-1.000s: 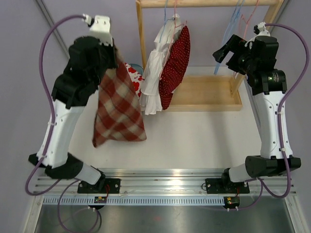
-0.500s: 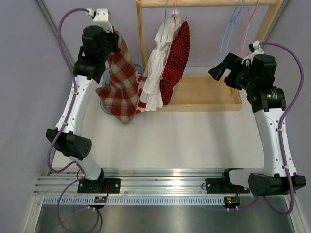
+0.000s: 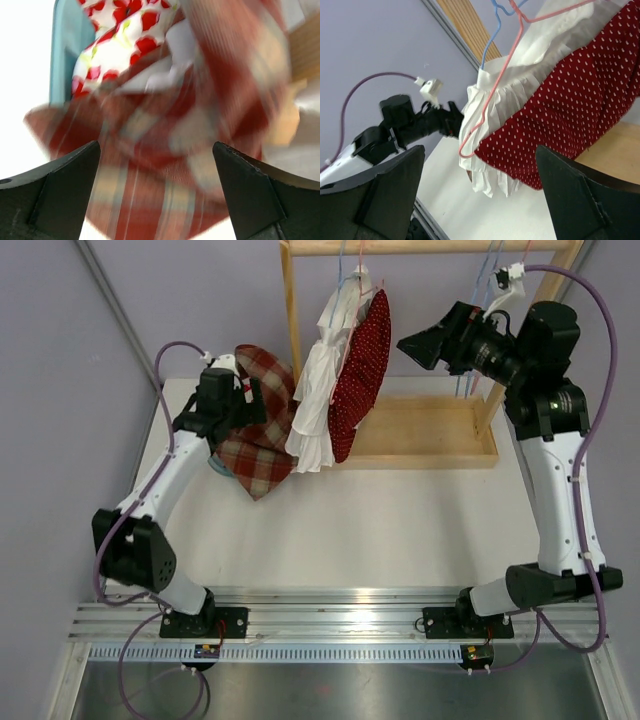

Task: Remove the skirt from the hanger

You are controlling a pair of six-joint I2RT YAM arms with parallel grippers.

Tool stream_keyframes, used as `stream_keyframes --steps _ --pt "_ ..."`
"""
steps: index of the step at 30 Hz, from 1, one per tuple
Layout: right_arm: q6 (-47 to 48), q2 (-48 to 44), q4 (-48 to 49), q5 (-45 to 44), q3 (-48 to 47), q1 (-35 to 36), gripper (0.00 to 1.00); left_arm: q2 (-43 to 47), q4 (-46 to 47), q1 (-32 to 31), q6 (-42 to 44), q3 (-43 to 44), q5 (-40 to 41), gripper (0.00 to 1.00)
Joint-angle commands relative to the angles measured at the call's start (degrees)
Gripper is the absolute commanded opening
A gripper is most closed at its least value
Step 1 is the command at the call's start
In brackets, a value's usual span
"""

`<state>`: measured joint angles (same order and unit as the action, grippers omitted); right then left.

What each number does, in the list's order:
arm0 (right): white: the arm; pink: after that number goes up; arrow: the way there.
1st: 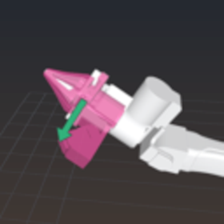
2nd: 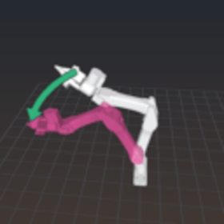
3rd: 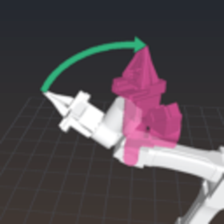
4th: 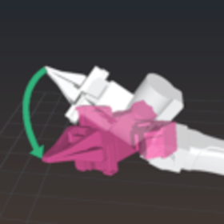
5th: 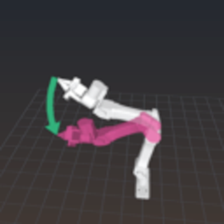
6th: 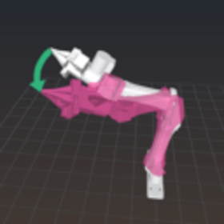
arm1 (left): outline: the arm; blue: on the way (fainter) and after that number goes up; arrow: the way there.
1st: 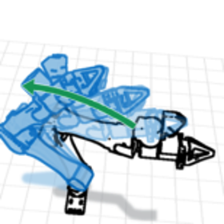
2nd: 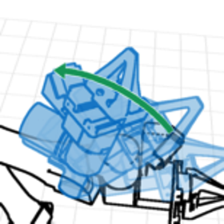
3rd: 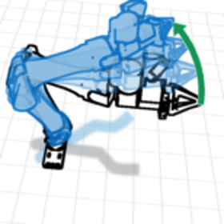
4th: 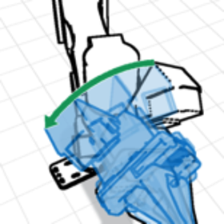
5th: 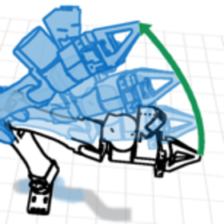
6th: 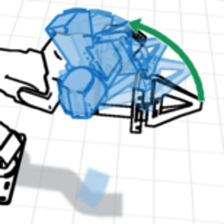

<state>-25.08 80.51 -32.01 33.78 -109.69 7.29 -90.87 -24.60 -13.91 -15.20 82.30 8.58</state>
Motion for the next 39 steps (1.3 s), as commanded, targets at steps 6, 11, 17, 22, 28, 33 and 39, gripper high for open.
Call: stream_keyframes --steps 6,11,17,22,28,33,39 --pt "0.3 16.85 -3.59 -3.99 -16.25 5.45 0.99 25.2 -4.66 -7.42 0.26 -17.32 7.13 0.99" --pt "-0.58 23.45 -5.16 -5.12 -24.58 9.32 0.98 32.93 -8.97 -11.05 0.79 -23.67 10.58 0.99" --pt "-2.34 28.29 -4.29 -6.79 -27.94 11.87 0.89 33.92 -7.4 -12.28 0.0 -25.97 9.88 0.99" --pt "-2.6 30.05 -4.38 -8.03 -28.39 13.1 0.76 33.56 -7.57 -12.28 -0.09 -25.52 9.97 0.99" --pt "-2.95 30.93 -3.32 -8.56 -26.28 14.15 0.61 33.92 -7.65 -12.28 -0.27 -25.61 9.26 0.99" --pt "-2.96 32.16 -3.5 -8.82 -27.15 14.77 0.54 34.27 -7.57 -12.28 -0.36 -25.7 9.18 0.99" --pt "-2.61 30.68 -3.67 -10.22 -26.37 14.77 0.24 34.18 -7.48 -12.28 -0.36 -25.61 8.74 0.99"
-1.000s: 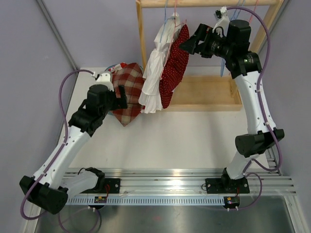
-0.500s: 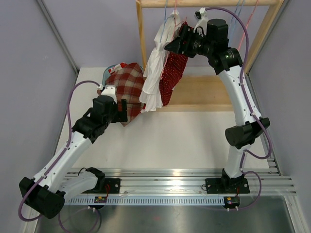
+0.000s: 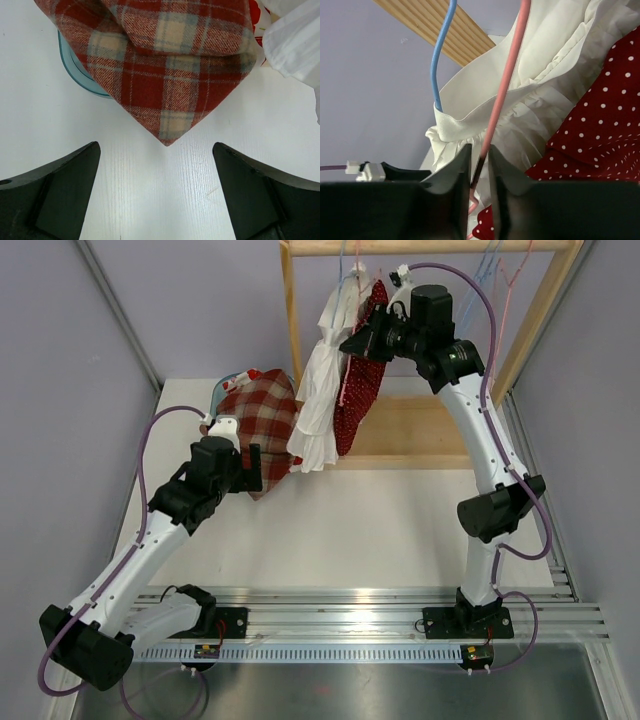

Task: Remove the skirt from the hanger

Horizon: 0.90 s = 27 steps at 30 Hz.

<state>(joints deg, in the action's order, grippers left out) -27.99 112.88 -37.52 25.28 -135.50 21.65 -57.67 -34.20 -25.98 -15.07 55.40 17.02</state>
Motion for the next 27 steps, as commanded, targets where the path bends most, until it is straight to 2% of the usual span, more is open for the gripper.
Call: stream_keyframes --steps 1,4,8,11,17,20,21,24,27 --pt "0.39 -1.96 1.05 -1.98 -0.64 0.41 0.12 0.98 2.03 -0.21 -0.49 1.29 0.39 0.99" --pt "1.88 -3.89 -1.32 -3.91 -1.17 0.41 0.0 1.68 2.29 -0.21 -0.49 1.03 0.91 0.99" --pt "4.87 -8.1 -5.1 -8.04 -1.87 0.41 0.0 2.56 3.43 -1.53 1.35 1.55 1.26 0.99" --pt "6.89 -12.41 -7.13 -10.85 -1.26 0.32 0.0 1.69 3.35 -3.72 2.06 5.94 0.65 0.99" --pt "8.65 -20.93 -9.41 -14.64 1.47 0.32 0.0 -6.21 3.78 -13.81 5.92 21.05 0.83 0.99" --pt "7.95 -24.36 -10.65 -14.64 3.66 0.32 0.0 -8.68 8.07 -18.3 7.25 25.81 -5.21 0.99" --pt "7.17 -25.42 -10.73 -14.47 4.71 0.32 0.0 -8.86 9.92 -19.28 7.25 26.08 -9.94 0.99" --pt "5.4 -30.08 -9.07 -13.5 9.63 0.41 0.0 -9.48 19.4 -21.74 5.85 23.28 -19.62 0.99" --pt "3.38 -34.21 -8.45 -12.8 13.24 0.32 0.0 -11.84 28.29 -23.59 2.77 19.32 -24.48 0.99"
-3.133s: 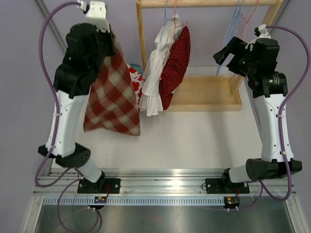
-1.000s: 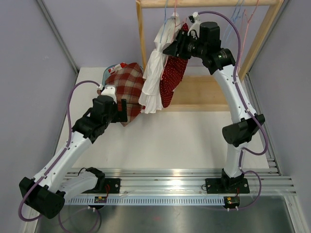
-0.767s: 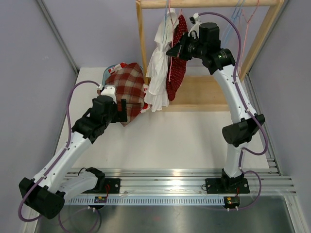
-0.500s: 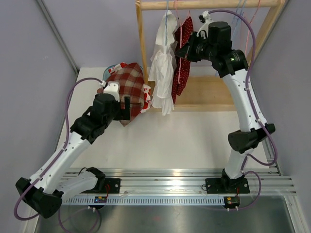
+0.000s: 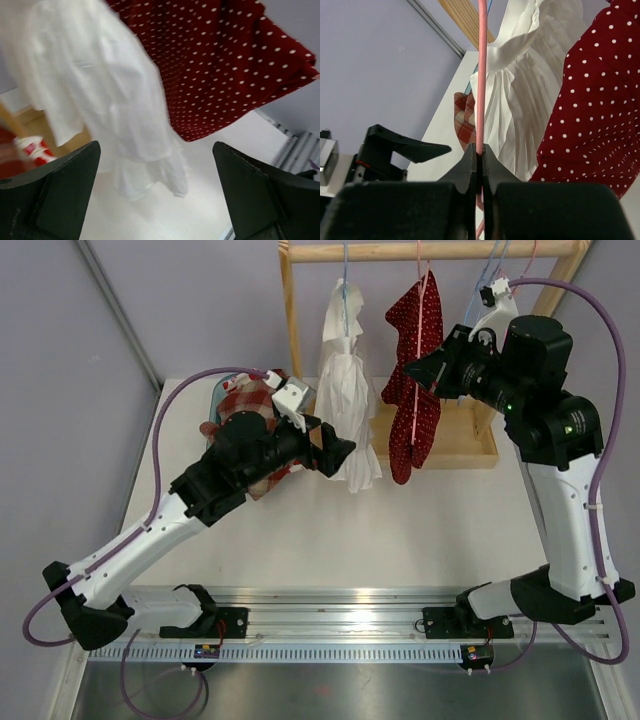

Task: Remove the skirt from the hanger

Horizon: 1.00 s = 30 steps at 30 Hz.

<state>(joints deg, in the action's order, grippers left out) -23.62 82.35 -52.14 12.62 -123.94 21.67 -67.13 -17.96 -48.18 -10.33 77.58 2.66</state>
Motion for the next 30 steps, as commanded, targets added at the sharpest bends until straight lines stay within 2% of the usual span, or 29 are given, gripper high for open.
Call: stream_keyframes --steps 1,4,10,14,15,16,17,19,20,25,28,30 --pt "-1.51 -4.47 6.52 0.47 2.9 0.3 0.0 -3.34 14.76 -1.82 -3.54 -3.4 -11.17 0.99" --pt "-2.75 -7.19 6.79 1.0 4.67 0.3 0.0 -6.86 19.43 -3.93 -5.57 -4.63 -14.08 0.99" --pt "-3.54 -9.74 6.52 1.44 5.64 0.39 0.0 -12.74 24.11 -9.2 -6.72 -4.11 -14.69 0.99" --pt "-3.63 -10.1 5.91 1.35 5.46 0.3 0.0 -15.82 24.11 -10.79 -6.55 -2.7 -13.38 0.92" --pt "-3.72 -10.01 5.65 1.44 5.38 0.39 0.0 -16.18 24.46 -10.88 -6.55 -2.61 -13.2 0.88" --pt "-3.72 -10.36 5.65 1.53 5.2 0.3 0.0 -16.62 24.72 -10.97 -6.63 -2.18 -13.03 0.65" --pt "-3.89 -10.45 5.47 1.53 5.37 0.3 0.0 -17.67 24.64 -10.97 -6.64 -1.91 -12.24 0.53" --pt "-3.89 -10.8 5.47 1.27 5.37 0.3 0.0 -18.56 23.59 -11.05 -6.55 -0.51 -11.36 0.2" --pt "-3.81 -11.06 5.47 1.09 5.38 0.3 0.0 -19.08 22.71 -11.05 -6.55 0.19 -10.31 0.0" --pt "-2.67 -10.1 4.24 -0.23 2.58 0.3 0.0 -19.0 20.77 -11.76 -5.76 -1.54 -9.42 0.0" --pt "-1.7 -7.04 2.75 -1.63 -2.17 0.39 0.0 -16.2 22.17 -13.59 -6.28 -7.95 -8.37 0.0" --pt "-0.82 -5.1 1.44 -2.07 -7.86 0.3 0.0 -14.61 24.44 -14.74 -8.03 -15.15 -7.49 0.0"
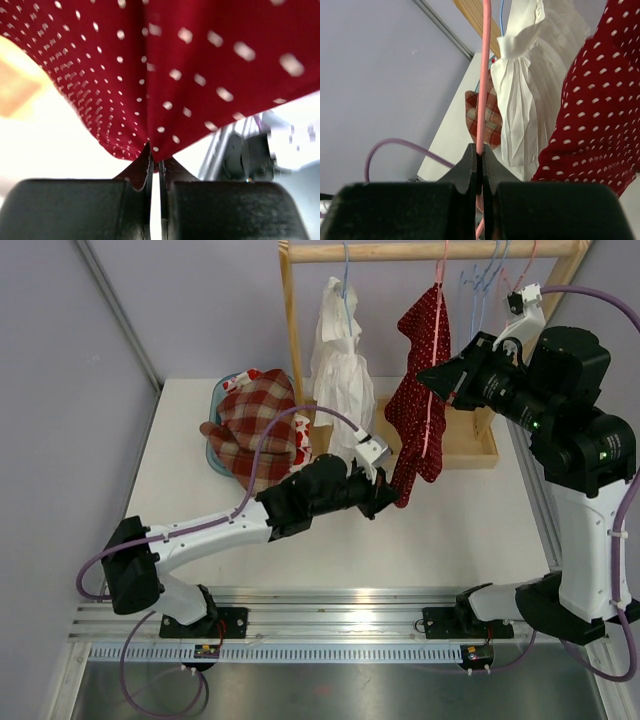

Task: Remove the skirt from the hanger

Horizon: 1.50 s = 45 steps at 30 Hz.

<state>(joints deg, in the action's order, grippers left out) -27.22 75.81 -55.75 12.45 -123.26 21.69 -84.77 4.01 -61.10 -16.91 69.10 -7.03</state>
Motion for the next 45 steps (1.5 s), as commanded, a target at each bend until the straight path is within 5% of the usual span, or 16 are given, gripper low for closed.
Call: stream_keyframes --steps 1,6,12,21,30,37,45 --pt "3.05 3.71 4.42 -2.34 -10.84 0.37 0.0 4.08 3.45 -3.05 -2.25 -8.96 2.45 0.0" --pt "4.2 10.49 0.91 -3.39 -26.56 0.37 0.0 3.3 10.21 -7.36 -9.27 -23.28 4.56 0.0" --pt "3.14 8.57 4.15 -4.27 -19.07 0.37 0.0 2.94 10.5 -12.64 -12.01 -25.34 6.85 0.0" --pt "1.91 1.44 10.48 -7.34 0.73 0.28 0.0 14.26 -16.46 -13.69 -2.01 -3.56 21.94 0.0" --pt "-0.72 11.02 16.89 -4.55 -1.8 -1.12 0.0 21.05 -42.23 -12.29 14.07 22.01 44.28 0.0" --pt "-8.53 16.9 22.43 0.12 -3.21 -7.18 0.0 19.48 -46.37 3.16 23.31 35.8 42.81 0.0" --pt "-10.57 16.93 22.17 1.7 2.49 -10.0 0.0 3.86 -39.36 20.73 34.13 59.03 37.26 0.0"
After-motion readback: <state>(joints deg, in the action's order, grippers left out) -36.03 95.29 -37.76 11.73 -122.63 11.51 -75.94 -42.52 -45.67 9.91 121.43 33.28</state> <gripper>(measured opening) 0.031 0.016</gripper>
